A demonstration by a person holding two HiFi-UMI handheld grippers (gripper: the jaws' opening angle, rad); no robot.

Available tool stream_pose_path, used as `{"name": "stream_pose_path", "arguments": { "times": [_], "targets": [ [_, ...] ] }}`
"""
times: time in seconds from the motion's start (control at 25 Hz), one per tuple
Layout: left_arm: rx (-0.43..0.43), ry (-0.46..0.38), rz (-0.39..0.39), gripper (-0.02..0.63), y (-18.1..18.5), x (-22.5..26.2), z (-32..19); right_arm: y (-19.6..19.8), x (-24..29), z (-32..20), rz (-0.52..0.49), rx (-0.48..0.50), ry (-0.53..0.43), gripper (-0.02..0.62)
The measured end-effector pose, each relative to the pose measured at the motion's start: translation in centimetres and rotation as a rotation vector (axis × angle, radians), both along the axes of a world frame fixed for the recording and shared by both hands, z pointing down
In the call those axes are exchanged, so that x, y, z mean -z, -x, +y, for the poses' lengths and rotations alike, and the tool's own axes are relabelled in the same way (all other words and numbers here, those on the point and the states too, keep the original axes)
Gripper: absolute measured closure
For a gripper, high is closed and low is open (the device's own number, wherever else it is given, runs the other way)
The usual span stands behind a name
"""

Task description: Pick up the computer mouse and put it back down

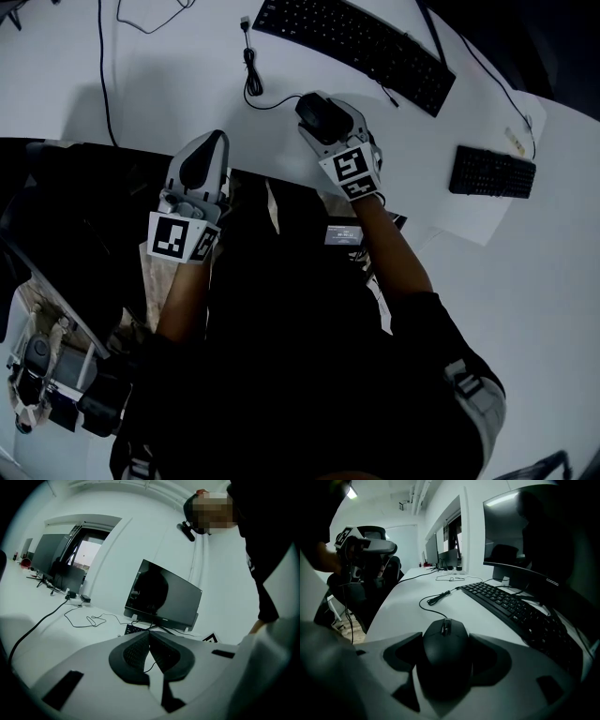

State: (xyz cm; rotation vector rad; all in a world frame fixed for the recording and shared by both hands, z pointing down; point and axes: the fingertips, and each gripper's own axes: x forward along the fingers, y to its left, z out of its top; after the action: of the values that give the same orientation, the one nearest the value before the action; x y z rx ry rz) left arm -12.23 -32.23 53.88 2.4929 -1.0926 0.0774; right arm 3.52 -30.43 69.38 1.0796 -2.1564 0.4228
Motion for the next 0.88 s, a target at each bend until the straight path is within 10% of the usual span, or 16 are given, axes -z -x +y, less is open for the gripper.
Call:
{"name": "stream_pose_path", "arguments": {
  "times": [0.2, 0.4, 0.72, 0.88],
  "targets": [
    [-0.002, 0.008, 0.013, 0.611, -0.1, -0.2, 0.6, 0.1, 0.1, -0.1, 0.025, 0.015, 0.006, 0.281],
    [-0.009, -0.023, 0.014, 0.611, -0.6, 1.4, 0.8, 0.6, 2.3, -0.3, -0.159, -0.028, -0.015, 0.276],
    [0.01, -0.152, 0.031, 0.611, -1.3, 7.9, -0.6, -1.3, 16.5, -3.0, -0.329, -0.049, -0.303, 0.304],
    [0.013, -0.224, 0.039, 0.611, -2.2, 12.0, -1.5, -3.0, 25.8, -3.3, -0.407, -0.04, -0.495, 0.448]
  ]
}}
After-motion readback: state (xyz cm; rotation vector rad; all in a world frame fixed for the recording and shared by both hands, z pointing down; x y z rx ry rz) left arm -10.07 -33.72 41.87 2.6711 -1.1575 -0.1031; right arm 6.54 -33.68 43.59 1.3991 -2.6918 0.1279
